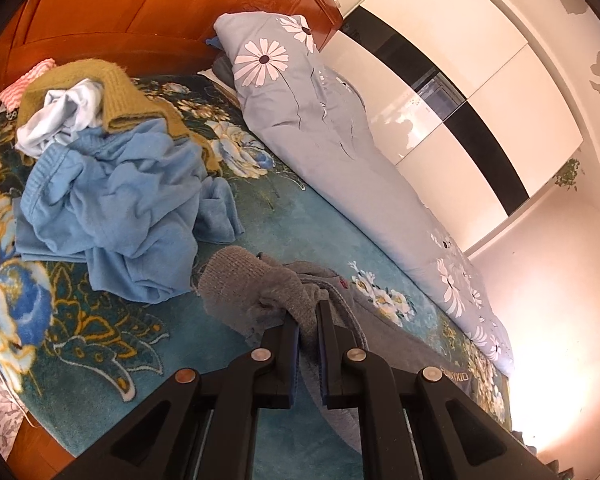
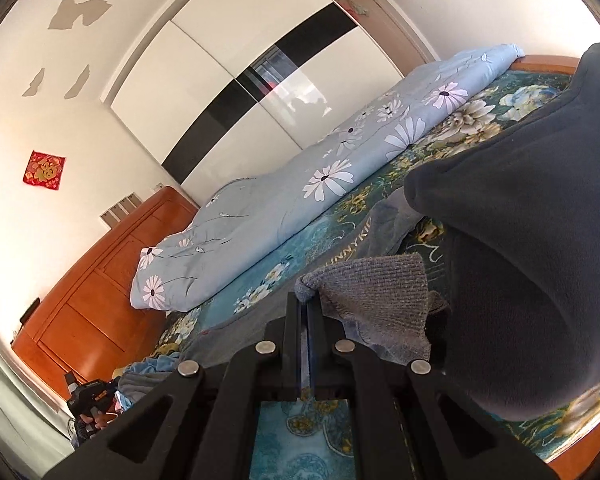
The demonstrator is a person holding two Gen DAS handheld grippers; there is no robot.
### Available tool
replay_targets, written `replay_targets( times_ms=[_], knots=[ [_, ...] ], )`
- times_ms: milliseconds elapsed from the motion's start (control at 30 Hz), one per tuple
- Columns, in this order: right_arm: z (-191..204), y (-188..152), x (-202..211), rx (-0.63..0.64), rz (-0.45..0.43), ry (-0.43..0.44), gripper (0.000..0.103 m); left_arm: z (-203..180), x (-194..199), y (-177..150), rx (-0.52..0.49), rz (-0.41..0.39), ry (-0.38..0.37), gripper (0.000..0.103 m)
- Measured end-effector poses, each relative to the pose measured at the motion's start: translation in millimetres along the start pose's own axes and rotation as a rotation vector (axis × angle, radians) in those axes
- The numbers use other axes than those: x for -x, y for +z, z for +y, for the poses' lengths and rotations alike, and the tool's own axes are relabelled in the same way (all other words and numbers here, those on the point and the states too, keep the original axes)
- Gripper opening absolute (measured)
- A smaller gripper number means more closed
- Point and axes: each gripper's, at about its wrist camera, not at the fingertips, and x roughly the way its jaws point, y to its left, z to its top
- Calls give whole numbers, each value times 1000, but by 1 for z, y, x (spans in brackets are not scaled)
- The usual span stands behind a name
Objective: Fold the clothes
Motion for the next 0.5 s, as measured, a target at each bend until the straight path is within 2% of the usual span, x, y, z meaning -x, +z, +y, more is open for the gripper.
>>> replay_targets(
  times_ms=[133,500],
  knots=[
    [-5,21,-15,-92,22,39,2,-14,-9,15,-13,27,-5,9],
    [-7,49,-45,-155,63,8,2,-13,-36,35,1,69,-5,11]
  ],
)
